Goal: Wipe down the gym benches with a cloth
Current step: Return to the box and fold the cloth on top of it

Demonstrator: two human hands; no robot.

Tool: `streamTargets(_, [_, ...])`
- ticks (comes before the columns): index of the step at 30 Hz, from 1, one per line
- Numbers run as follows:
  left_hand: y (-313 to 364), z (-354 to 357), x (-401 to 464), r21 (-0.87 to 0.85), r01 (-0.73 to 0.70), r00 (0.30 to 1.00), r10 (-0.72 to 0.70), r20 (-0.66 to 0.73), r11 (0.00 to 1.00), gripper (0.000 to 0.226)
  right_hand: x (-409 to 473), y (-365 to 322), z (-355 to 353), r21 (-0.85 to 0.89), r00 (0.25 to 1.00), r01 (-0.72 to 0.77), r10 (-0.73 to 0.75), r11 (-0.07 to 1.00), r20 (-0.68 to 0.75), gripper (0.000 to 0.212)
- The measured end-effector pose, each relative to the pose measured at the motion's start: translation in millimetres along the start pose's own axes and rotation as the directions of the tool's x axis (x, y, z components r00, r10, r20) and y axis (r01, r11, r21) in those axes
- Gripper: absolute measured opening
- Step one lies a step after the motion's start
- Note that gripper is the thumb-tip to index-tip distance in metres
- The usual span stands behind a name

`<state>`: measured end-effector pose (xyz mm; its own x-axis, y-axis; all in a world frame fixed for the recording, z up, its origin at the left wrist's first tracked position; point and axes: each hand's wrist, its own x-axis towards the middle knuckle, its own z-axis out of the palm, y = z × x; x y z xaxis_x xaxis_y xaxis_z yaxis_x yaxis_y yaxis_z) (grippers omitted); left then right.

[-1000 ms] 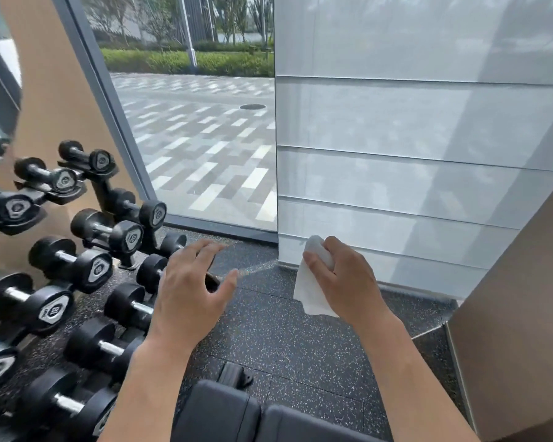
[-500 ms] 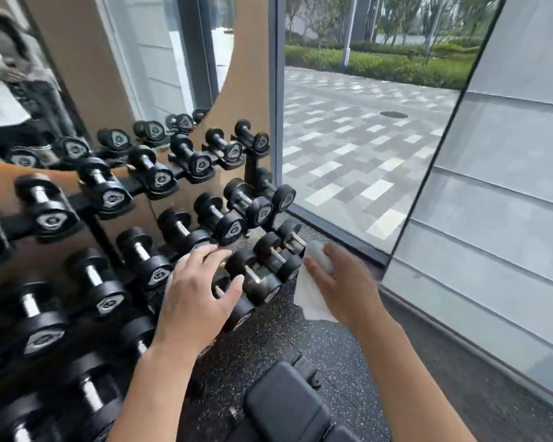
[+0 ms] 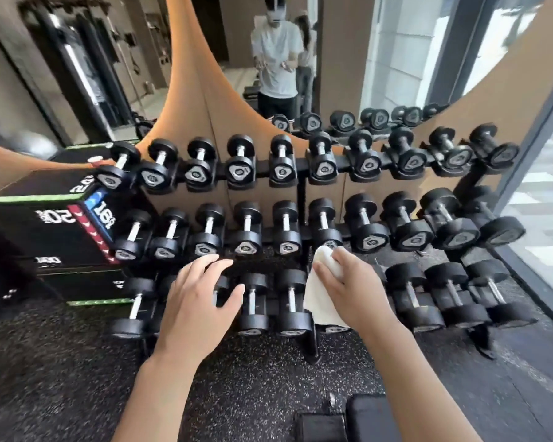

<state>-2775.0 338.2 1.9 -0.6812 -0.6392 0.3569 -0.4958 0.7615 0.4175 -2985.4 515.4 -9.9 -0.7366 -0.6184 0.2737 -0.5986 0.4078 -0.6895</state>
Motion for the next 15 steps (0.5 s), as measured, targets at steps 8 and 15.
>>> streamTargets(8, [-130.0, -85.6, -48.9, 0.054, 0.238, 0.963, -0.229, -0.14, 0.97, 0.048, 5.0, -125.1, 124.3, 0.105, 0.96, 0.184, -0.202, 0.977, 0.196, 0.043])
streamTargets(15, [-278.3, -160.6, -60.0, 0.073, 0.336, 0.926, -0.316, -0.206, 0.939, 0.045, 10.1, -244.4, 256.5, 0.139, 0.919, 0.269, -0.297, 0.953, 0.26, 0.042])
